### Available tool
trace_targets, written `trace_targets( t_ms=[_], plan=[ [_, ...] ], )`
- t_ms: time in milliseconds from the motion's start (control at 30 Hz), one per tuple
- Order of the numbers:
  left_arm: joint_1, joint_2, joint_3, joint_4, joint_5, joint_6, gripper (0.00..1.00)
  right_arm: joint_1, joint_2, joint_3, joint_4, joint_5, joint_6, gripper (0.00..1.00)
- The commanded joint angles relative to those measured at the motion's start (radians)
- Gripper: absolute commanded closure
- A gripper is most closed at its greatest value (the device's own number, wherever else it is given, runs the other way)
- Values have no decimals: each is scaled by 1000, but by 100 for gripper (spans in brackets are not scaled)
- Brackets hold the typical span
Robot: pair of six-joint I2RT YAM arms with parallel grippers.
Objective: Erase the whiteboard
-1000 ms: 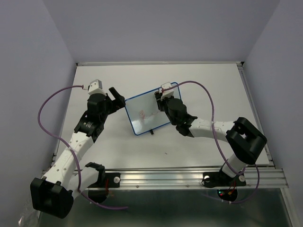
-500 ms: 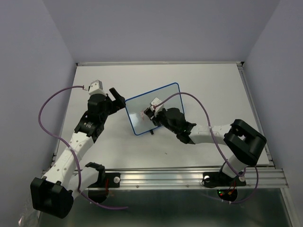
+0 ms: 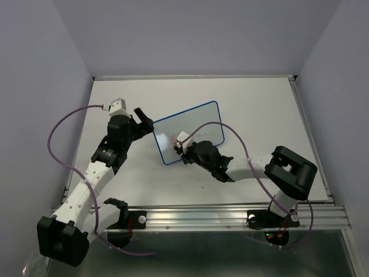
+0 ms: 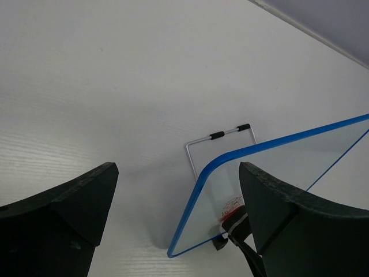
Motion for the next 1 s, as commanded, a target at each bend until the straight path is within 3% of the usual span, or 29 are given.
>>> trace_targets(
  t_ms=[0,367,700,967],
  plan=[
    [-10,-21,-8,42,3,11,1,7,-23,0,174,175,-29,92],
    [-11,-20,-8,42,3,11,1,7,20,75,299,200,-91,92],
    [-13,-18,-9,40,-4,11,1,39,54,72,167,12,-77,92],
    [-13,-11,-6,42,-7,11,1,100,115,84,72,47,-106,93]
  ],
)
